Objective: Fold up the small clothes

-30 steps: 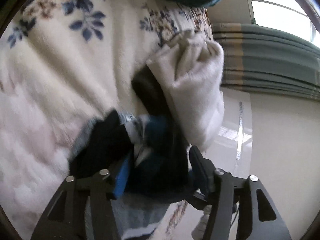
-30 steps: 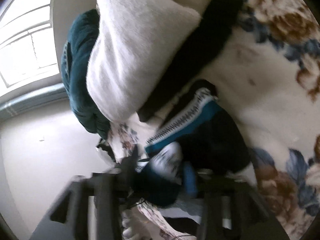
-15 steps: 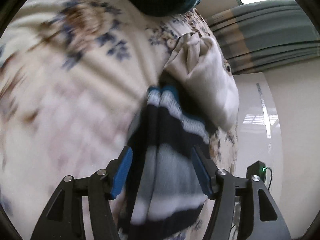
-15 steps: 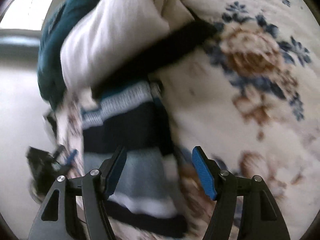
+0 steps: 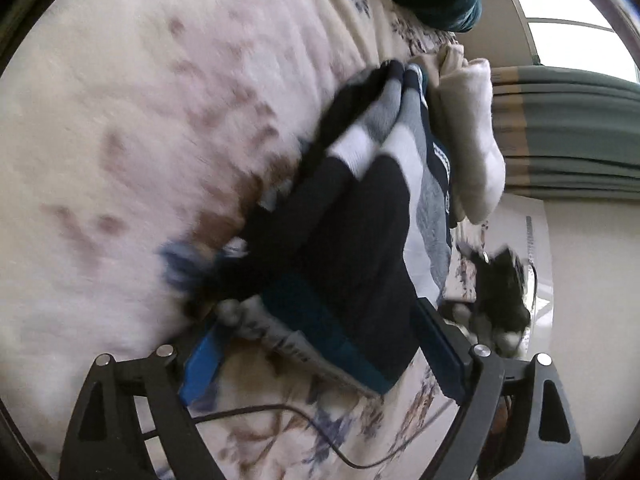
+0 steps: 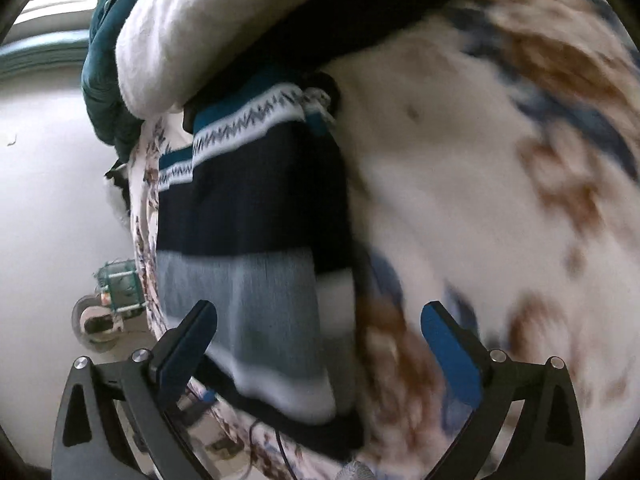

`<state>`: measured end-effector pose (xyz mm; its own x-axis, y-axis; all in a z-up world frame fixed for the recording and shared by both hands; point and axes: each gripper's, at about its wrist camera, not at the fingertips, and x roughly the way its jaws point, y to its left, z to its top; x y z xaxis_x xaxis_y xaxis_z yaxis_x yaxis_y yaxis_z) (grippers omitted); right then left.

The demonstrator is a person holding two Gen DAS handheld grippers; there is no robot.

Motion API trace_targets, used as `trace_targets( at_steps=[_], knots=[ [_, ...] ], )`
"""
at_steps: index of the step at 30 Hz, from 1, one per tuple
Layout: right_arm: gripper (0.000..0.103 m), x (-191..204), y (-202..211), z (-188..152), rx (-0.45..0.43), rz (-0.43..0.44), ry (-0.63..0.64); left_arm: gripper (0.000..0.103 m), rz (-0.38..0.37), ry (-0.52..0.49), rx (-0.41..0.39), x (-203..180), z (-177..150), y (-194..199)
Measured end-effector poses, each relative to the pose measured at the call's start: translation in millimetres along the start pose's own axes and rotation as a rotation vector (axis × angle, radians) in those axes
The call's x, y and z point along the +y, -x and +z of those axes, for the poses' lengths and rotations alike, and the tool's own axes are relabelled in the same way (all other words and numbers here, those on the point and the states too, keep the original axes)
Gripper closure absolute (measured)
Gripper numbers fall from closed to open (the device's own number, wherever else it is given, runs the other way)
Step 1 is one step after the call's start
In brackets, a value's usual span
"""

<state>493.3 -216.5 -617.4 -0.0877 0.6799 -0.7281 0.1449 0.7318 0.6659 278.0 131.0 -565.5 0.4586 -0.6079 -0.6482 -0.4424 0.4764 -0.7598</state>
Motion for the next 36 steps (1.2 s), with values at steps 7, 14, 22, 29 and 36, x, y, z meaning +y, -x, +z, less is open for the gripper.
trace_targets(
  at_steps=[7, 14, 22, 29, 36],
  knots=[
    [0.0, 3, -49, 56, 0.053, 0.078, 0.014, 0.016, -0.019, 0.121, -0.153, 7, 36, -27],
    [0.066, 11, -36, 38, -0.054, 0.113, 0.026, 0.051, -0.192, 0.182, -0.157, 10, 67, -13],
    [0.077, 28, 33, -72, -0.286, 0.084, -0.035, 0.058, -0.129, -0.085, -0.011, -54, 88, 3],
    [0.077, 0, 60, -233, -0.331, 0.072, -0.331, 0.048, 0.001, -0.239, 0.221, -65, 83, -29],
    [0.035, -82, 43, -258, -0.239, -0.054, -0.522, 0.029, 0.06, -0.153, 0.218, -47, 78, -34]
  ],
)
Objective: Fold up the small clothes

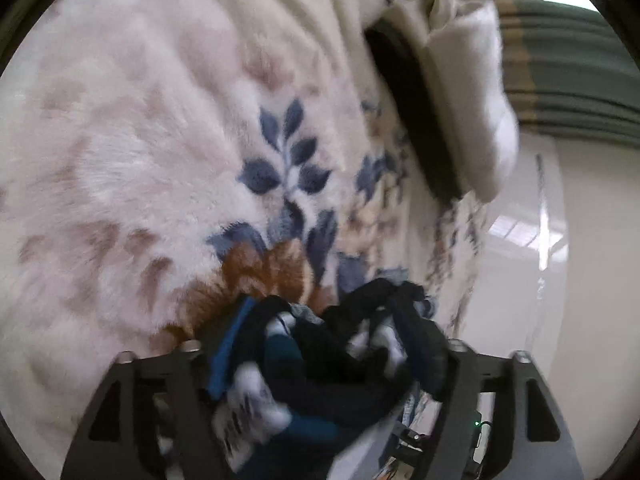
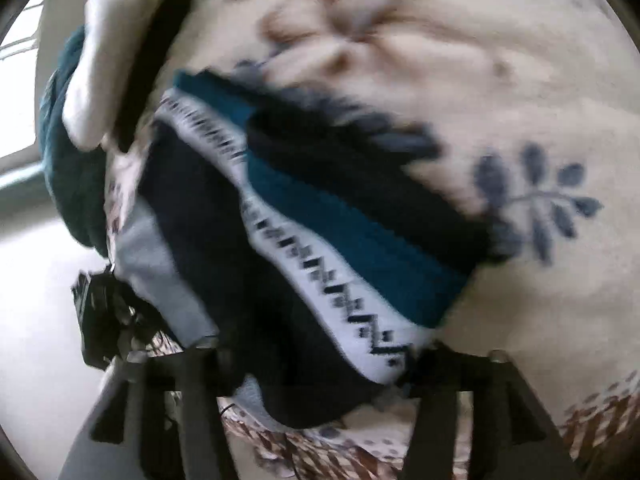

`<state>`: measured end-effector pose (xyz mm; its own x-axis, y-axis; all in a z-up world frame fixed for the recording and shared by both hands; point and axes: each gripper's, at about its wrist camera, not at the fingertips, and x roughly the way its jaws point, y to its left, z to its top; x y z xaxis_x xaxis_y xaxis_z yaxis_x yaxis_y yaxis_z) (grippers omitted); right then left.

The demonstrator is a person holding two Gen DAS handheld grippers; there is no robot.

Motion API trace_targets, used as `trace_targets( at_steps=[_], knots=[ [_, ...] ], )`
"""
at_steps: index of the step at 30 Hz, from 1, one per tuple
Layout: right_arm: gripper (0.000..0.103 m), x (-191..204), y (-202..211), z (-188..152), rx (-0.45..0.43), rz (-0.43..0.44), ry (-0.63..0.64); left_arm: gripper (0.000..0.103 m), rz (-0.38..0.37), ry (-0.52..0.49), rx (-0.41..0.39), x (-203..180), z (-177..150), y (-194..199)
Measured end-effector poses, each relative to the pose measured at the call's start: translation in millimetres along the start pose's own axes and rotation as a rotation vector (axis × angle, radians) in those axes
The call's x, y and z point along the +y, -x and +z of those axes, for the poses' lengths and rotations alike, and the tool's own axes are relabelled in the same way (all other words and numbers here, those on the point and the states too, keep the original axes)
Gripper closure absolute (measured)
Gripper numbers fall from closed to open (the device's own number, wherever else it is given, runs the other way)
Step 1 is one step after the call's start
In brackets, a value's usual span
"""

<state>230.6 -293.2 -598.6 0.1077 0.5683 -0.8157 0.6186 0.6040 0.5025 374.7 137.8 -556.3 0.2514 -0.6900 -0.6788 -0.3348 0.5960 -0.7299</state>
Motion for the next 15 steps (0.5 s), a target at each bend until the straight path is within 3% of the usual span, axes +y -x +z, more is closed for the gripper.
trace_targets(
  at_steps=[4, 8, 11, 15],
  knots=[
    [0.035, 11, 52, 5, -0.059, -0.027, 0.073, 0.027, 0.073, -0.059, -0.127, -11, -26, 49],
    [0.031, 52, 86, 23, -0.094, -0.057, 0.214, 0.024, 0.302, -0.119, -0.244, -11, -67, 88],
    [0.03, 104, 80, 41, -0.104, -0.11, 0.399, 0.023, 0.421, -0.118, -0.204, 14, -89, 74],
    [0.03, 152, 45, 75, -0.104, -0.171, 0.575, 0.023, 0.425, -0.058, -0.13, 55, -110, 39]
  ],
)
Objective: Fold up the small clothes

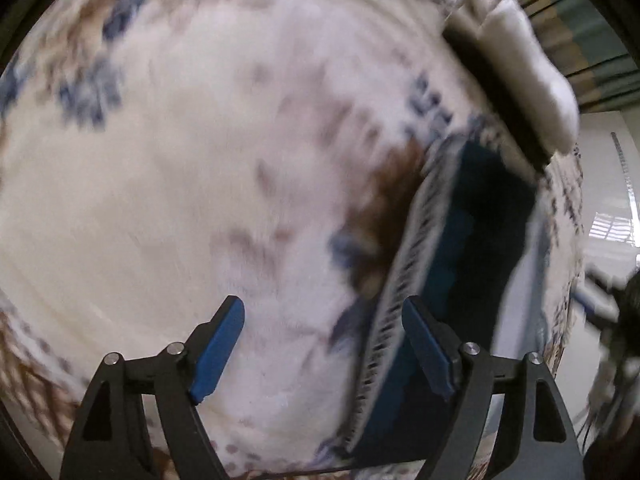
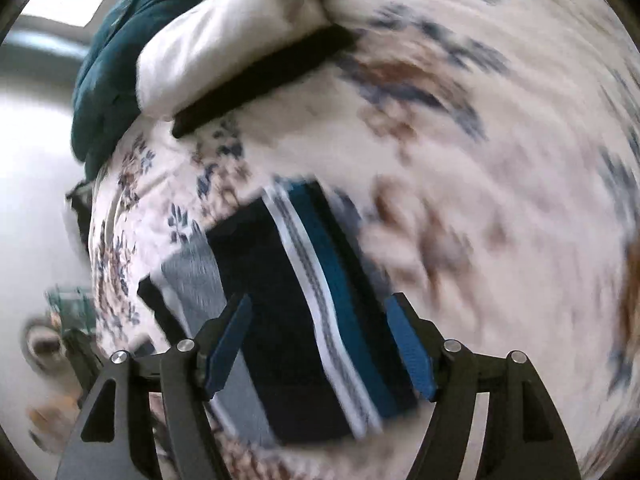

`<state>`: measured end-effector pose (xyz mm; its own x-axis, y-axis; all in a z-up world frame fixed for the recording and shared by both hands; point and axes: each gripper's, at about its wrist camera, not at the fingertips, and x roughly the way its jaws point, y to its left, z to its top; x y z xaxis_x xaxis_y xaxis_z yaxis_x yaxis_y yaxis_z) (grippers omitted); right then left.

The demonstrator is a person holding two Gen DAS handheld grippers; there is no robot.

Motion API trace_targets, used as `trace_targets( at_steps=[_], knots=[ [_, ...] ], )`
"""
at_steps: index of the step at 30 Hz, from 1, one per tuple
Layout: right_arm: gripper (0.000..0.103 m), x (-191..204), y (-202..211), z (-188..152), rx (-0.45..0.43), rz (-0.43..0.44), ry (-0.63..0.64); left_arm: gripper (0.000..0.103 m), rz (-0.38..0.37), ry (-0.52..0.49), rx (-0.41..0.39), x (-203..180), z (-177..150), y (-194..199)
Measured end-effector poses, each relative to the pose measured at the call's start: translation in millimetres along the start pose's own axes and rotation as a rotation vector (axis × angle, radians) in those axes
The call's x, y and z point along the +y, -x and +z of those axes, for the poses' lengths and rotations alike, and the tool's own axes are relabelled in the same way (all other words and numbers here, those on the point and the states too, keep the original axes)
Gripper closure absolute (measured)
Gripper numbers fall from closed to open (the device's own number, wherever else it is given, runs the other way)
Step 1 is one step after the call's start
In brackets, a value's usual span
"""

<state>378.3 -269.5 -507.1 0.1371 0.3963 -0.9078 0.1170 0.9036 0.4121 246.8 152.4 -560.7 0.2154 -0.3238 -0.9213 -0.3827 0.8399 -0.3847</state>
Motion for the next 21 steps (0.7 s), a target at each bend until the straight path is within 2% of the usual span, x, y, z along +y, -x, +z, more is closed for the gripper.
trace_targets(
  at_steps=[2, 3, 5, 6, 7, 8, 9, 11, 13, 15, 18, 21],
  knots=[
    [0.03, 8, -31, 22, 0.039, -0.007, 0.057, 0.023, -0.008, 0.02, -0.007, 8, -4, -11],
    [0.03, 10, -45, 31, 0.061, -0.006, 0.062, 0.019, -0.019, 0.036, -0.013, 11, -2, -15],
    [0.03, 16, -76, 44, 0.128, 0.023, 0.072, 0.001, -0.088, 0.098, -0.024, 20, 1, -19],
    [0.033, 17, -85, 47, 0.152, 0.049, 0.064, 0.0, -0.138, 0.157, -0.042, 27, 2, -22],
    [0.036, 18, -91, 47, 0.162, 0.083, 0.054, 0.0, -0.148, 0.196, -0.051, 32, 2, -25],
    [0.045, 22, -96, 48, 0.159, 0.089, 0.057, 0.0, -0.166, 0.249, -0.073, 37, 2, -25],
    [0.062, 24, -97, 48, 0.151, 0.07, 0.066, 0.0, -0.182, 0.296, -0.097, 41, 0, -24],
    [0.078, 25, -95, 47, 0.139, 0.066, 0.065, 0.0, -0.196, 0.346, -0.107, 47, 0, -23],
    [0.087, 24, -88, 46, 0.118, 0.063, 0.054, 0.0, -0.19, 0.361, -0.07, 46, 4, -20],
    [0.091, 26, -83, 48, 0.096, 0.049, 0.04, 0.001, -0.201, 0.334, -0.12, 36, 9, 2],
    [0.092, 26, -62, 52, 0.032, 0.041, 0.017, 0.001, -0.209, 0.163, -0.208, -2, 27, 35],
    [0.092, 31, -54, 59, 0.007, 0.032, 0.029, 0.003, -0.194, 0.026, -0.168, -39, 54, 22]
  ],
)
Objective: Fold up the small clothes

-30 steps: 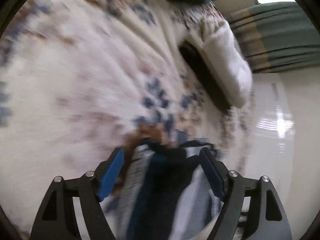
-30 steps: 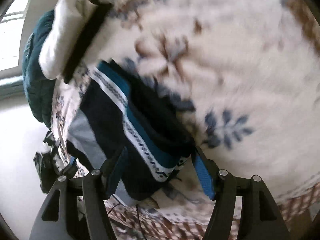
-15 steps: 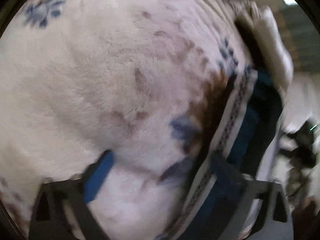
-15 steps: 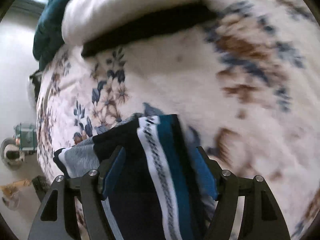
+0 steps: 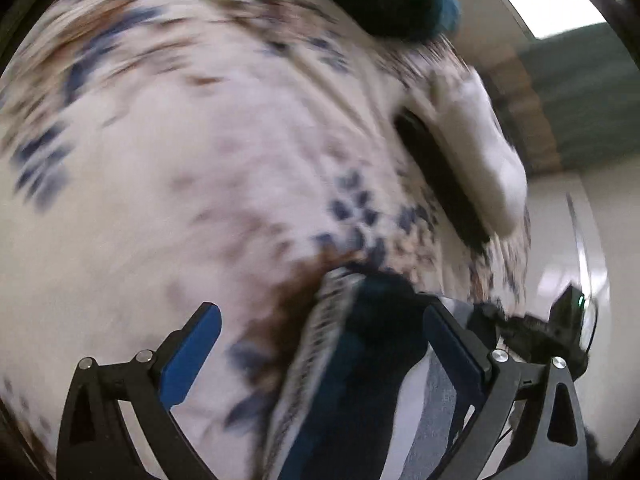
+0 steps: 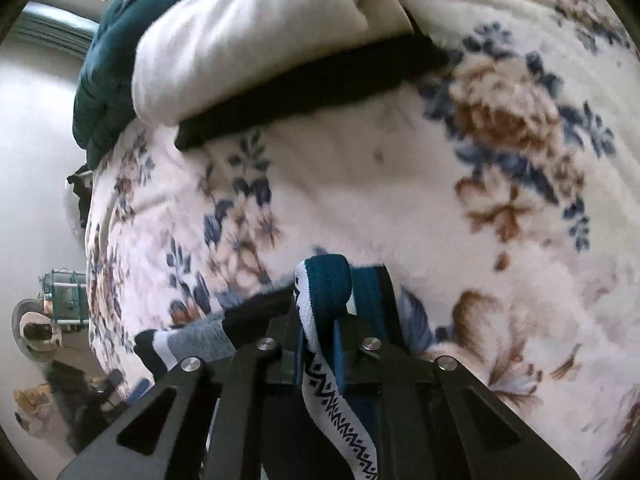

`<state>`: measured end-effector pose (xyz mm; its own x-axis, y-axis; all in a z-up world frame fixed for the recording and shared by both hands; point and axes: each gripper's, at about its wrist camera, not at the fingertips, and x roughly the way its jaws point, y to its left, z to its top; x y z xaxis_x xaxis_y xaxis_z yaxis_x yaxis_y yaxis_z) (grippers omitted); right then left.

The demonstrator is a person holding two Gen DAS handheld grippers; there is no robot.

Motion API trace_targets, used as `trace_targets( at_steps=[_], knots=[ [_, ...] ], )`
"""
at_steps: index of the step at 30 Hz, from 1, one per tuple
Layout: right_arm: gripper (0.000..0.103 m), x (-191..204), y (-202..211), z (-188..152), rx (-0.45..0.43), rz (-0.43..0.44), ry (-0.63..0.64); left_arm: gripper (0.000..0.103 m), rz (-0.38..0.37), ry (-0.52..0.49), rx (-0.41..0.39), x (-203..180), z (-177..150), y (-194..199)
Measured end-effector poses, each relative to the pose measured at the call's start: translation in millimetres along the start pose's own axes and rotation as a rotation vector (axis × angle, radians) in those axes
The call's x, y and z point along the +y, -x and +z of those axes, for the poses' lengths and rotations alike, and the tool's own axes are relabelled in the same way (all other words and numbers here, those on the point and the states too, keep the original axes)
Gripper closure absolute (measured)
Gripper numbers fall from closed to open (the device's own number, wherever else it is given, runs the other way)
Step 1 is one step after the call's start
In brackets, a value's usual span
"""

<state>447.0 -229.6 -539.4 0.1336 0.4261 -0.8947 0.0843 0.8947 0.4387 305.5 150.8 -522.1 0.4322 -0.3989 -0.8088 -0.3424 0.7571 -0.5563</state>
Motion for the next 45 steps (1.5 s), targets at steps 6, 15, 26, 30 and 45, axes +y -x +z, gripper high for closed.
trace_targets(
  at_steps=[6, 15, 26, 30, 45],
  knots=[
    [0.092, 5, -20, 12, 0.076, -0.051, 0.02, 0.085, 0.044, -0.111, 0.129, -21, 30, -64],
    [0.085, -21, -49, 27, 0.162, -0.106, -0.011, 0.082, 0.029, -0.066, 0.189, -19, 51, -90],
    [0.038, -85, 4, -82, 0.335, 0.045, -0.135, 0.035, 0.033, -0.07, 0.102, -20, 2, -8],
    [0.1, -93, 33, -117, 0.192, 0.035, -0.165, 0.035, 0.032, -0.017, 0.122, -12, -24, 3],
    [0.036, -107, 59, -71, -0.004, 0.139, -0.246, 0.035, 0.079, -0.138, 0.133, -39, 8, -45]
  ],
)
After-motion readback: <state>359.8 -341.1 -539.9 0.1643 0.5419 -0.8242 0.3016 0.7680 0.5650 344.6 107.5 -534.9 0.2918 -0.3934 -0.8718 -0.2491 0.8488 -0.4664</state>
